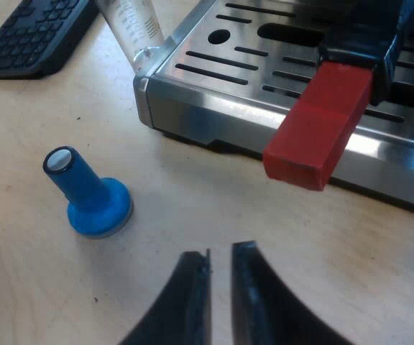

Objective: Grind coffee beans and then tamp

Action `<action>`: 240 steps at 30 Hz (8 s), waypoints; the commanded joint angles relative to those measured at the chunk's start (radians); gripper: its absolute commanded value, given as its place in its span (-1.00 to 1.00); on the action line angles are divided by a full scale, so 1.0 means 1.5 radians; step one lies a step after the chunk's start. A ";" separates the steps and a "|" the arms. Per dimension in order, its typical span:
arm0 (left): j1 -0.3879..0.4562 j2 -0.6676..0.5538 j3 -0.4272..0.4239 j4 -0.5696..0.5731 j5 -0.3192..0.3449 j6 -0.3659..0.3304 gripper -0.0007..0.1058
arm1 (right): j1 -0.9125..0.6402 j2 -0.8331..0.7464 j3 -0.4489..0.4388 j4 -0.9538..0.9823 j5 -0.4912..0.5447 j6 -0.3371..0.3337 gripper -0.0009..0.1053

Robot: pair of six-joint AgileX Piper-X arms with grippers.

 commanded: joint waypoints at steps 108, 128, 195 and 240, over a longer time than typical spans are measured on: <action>-0.004 0.000 0.000 -0.010 0.008 -0.007 0.50 | 0.105 0.249 -0.001 -0.278 0.412 0.040 -0.98; -0.004 0.000 0.000 -0.010 0.008 -0.007 0.50 | 0.220 0.226 -0.001 -0.214 0.456 0.040 -0.98; -0.004 -0.192 0.000 0.145 0.027 -0.062 0.50 | -0.061 0.225 -0.386 0.400 0.049 0.203 0.21; -0.004 -0.192 0.000 0.145 0.027 -0.060 0.50 | -0.140 0.393 -0.386 0.302 0.002 0.184 0.20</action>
